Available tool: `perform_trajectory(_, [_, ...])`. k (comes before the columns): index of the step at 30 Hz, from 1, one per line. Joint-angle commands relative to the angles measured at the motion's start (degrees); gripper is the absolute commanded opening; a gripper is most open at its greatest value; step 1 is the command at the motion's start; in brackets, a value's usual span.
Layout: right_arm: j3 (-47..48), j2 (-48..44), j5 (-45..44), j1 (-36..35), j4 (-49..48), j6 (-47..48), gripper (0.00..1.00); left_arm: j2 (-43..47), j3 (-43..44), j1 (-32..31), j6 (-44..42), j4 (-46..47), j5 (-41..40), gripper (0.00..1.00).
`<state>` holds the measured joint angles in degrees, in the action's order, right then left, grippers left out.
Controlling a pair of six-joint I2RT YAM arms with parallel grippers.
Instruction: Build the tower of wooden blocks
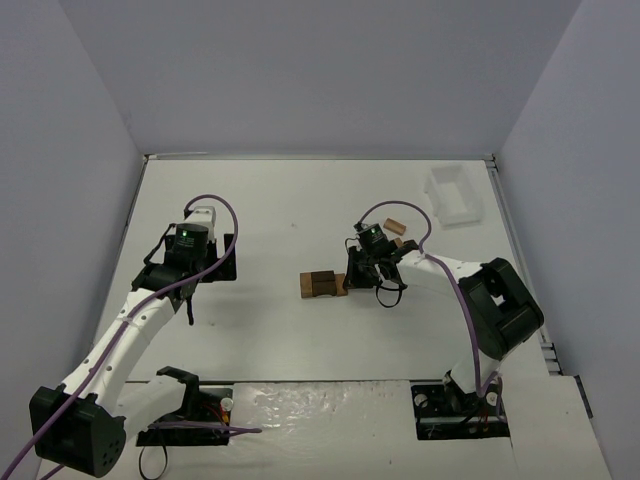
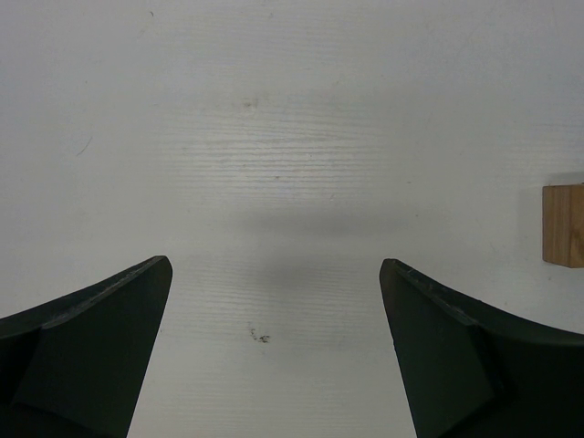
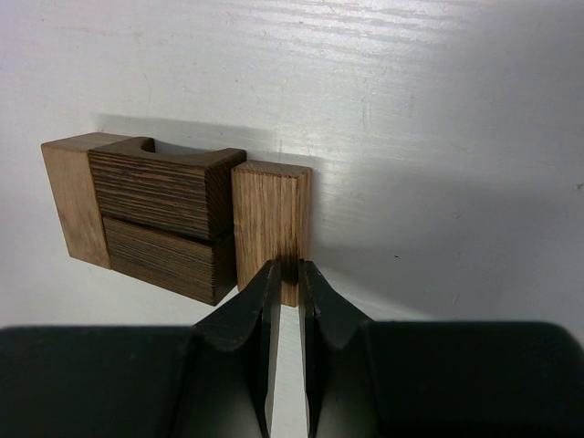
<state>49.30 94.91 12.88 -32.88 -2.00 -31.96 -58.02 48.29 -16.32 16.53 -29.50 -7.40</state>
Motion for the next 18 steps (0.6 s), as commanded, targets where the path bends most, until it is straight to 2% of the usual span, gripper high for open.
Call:
perform_trajectory(1, [0.58, -0.64, -2.08, -0.52, -0.33, -0.99, 0.10, -0.12, 1.80, 0.32, -0.89, 2.51, -0.42, 0.97])
perform_trajectory(8, [0.28, -1.41, -1.99, -0.70, -0.20, -1.61, 0.07, -0.07, 1.72, 0.32, -0.80, 2.51, -0.42, 0.97])
perform_trajectory(18, [0.36, -2.90, -3.75, -0.69, 0.15, -1.17, 0.09, 0.01, 1.80, 0.32, -0.80, 2.43, -0.51, 0.97])
